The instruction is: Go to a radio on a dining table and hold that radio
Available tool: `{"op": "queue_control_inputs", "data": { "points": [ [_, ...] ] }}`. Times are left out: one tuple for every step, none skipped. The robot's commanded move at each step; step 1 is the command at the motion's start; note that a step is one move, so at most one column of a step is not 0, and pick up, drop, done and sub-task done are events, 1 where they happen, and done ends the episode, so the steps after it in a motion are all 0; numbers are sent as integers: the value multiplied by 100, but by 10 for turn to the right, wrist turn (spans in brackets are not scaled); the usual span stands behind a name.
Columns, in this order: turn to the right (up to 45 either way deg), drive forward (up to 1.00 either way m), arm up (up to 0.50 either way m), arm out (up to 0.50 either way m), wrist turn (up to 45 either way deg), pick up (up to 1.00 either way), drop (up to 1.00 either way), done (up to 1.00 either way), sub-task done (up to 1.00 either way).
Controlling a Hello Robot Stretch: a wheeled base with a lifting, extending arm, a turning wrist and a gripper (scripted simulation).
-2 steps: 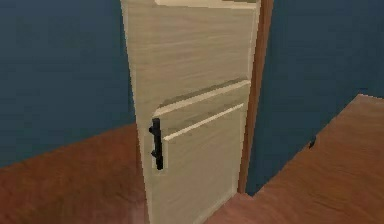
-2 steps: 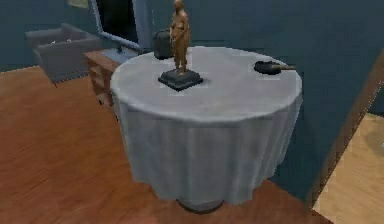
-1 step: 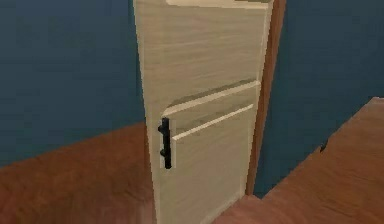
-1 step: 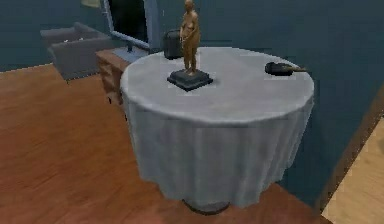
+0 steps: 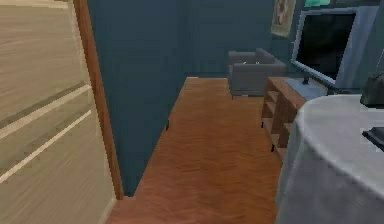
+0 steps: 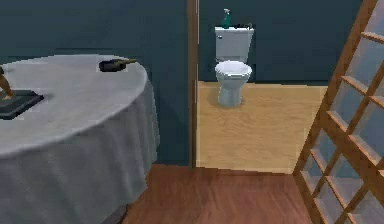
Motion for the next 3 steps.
{"op": "queue_control_inputs", "data": {
  "points": [
    [90, 0, 0, 0, 0, 0, 0, 0, 0],
    [0, 90, 0, 0, 0, 0, 0, 0, 0],
    [210, 0, 0, 0, 0, 0, 0, 0, 0]
  ]
}}
